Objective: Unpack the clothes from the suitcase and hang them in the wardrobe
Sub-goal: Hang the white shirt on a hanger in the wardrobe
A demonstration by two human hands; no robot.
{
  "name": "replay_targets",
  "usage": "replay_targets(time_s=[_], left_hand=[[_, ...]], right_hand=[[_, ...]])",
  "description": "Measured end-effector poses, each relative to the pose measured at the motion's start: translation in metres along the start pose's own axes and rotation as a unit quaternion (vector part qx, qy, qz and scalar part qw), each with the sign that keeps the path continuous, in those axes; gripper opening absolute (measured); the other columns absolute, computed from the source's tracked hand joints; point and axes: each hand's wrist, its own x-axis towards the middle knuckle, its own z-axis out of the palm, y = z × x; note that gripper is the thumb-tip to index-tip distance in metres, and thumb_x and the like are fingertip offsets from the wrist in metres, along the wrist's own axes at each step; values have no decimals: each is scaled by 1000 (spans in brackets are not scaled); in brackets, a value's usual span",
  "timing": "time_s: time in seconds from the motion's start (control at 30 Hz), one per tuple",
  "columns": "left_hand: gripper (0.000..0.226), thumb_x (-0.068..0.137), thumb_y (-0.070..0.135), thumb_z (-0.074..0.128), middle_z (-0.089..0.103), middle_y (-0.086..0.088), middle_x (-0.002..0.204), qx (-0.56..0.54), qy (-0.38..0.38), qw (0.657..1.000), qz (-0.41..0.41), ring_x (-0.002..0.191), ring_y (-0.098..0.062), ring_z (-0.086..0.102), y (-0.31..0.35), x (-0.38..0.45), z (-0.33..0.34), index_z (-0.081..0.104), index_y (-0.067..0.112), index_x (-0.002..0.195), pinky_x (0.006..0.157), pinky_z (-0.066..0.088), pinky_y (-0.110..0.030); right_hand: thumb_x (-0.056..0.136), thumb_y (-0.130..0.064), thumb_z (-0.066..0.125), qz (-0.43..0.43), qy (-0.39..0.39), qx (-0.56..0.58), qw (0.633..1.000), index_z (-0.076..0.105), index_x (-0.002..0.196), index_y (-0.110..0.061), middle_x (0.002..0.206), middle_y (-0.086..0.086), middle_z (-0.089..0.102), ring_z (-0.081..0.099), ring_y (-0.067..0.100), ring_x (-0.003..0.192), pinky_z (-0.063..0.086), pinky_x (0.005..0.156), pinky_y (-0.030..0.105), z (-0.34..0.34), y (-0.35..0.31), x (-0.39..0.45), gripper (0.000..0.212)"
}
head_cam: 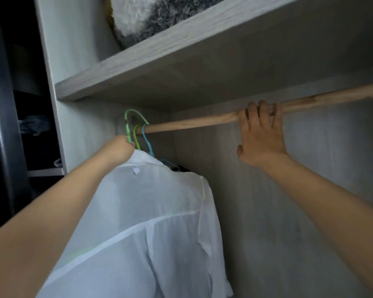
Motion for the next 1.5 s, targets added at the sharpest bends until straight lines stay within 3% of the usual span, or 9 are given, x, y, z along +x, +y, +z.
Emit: replay_targets(time_s=[0.13,0.3,0.57,0.8,0.97,1.1,1.23,1.37,1.5], left_hand=[[28,94,6,40,57,-30,116,-7,-10,1000,26,109,-40,54,20,4,25,57,-12,107,87,42,-38],[33,97,8,37,53,-27,126,7,-25,1000,4,118,-38,50,38,23,46,52,-11,118,95,40,-38],[34,95,3,33,53,-27,127,72,-58,996,2,117,-38,52,18,32,79,52,-10,120,95,42,-39],[34,94,17,41,53,-27,126,110,-16,994,-3,116,-40,52,14,20,75,55,-5,117,94,43,-40],[34,93,22,42,54,-29,119,136,47,988,48,109,-44,52,12,-13,68,50,-3,115,85,44,-41],[37,91,22,47,50,-26,123,200,57,974,93,114,-41,48,2,-43,54,46,-1,121,87,42,-41],[39,90,21,46,50,-23,123,261,44,960,88,117,-37,44,-8,-87,28,47,1,123,89,42,-39],[35,91,22,44,51,-20,119,315,32,946,72,116,-35,41,-21,-136,2,51,-1,117,88,40,-37],[33,93,21,41,52,-17,115,342,6,940,13,111,-33,43,-43,-213,-16,51,0,116,78,39,-36]], right_hand=[[85,-36,49,4,-8,-12,1000,-2,144,-4,150,18,4,-1,36,140,-6,111,58,-1,-1,0,84],[87,-40,47,4,-17,-41,999,-6,143,-2,149,20,2,0,38,140,-2,109,61,-2,-3,1,86],[89,-47,43,-1,-16,-55,998,-9,143,-3,150,19,0,0,38,140,-2,108,63,3,-4,2,87],[86,-49,47,5,-15,-54,998,-9,144,-3,151,19,2,0,38,140,-3,108,62,1,-5,1,93],[86,-50,47,2,-34,-57,998,-11,144,-2,153,18,-1,-3,37,141,-3,109,61,-4,-4,-1,95],[83,-45,53,-20,-65,-48,997,-13,144,-4,154,17,-7,-8,34,142,-7,110,58,-12,1,-5,99],[83,-37,57,-36,-108,74,991,-2,147,-9,154,13,-11,-10,30,142,-3,113,53,-23,-1,-25,91],[85,-29,55,-42,-114,265,957,26,141,-8,155,8,4,9,29,141,21,110,45,-27,-25,-75,66],[87,-25,52,-113,-167,352,914,36,135,-4,150,10,21,28,31,133,32,103,39,-23,-56,-142,54]])
